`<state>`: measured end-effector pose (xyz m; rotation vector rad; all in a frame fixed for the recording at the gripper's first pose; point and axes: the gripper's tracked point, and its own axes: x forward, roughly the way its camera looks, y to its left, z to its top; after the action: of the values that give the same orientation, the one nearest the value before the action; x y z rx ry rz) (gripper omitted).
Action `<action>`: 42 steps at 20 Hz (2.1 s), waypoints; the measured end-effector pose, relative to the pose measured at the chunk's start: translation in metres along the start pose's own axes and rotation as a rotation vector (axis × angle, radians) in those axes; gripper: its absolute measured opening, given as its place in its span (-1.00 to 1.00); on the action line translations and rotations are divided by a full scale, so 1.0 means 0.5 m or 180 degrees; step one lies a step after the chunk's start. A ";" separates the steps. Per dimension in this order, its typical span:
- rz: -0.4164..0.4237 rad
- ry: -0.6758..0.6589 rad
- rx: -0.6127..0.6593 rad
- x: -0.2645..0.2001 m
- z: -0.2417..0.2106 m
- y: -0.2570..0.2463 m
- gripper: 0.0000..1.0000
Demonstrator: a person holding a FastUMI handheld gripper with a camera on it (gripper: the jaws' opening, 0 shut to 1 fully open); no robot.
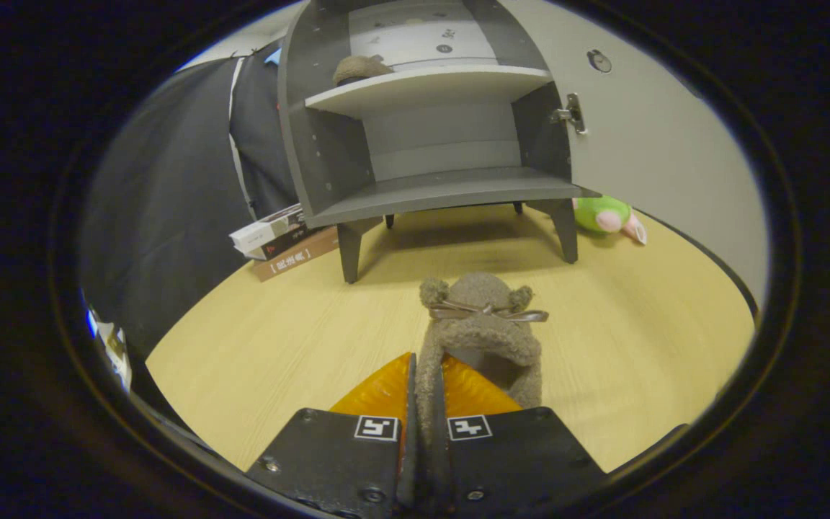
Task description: Open the shoe cabinet door, grab the shoes and put them into the shoe cabinet, then close the shoe cabinet door.
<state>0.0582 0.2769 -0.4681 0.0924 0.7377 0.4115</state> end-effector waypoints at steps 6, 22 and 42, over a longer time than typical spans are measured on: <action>-0.0077 -0.0373 -0.0183 -0.089 0.110 -0.001 -0.76; -0.0009 -0.1376 -0.0814 -0.418 0.518 0.124 -0.76; -0.0831 -0.1630 -0.1108 -0.425 0.961 0.169 -0.76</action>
<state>0.2110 0.2997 0.0411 -0.2192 0.1621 0.2445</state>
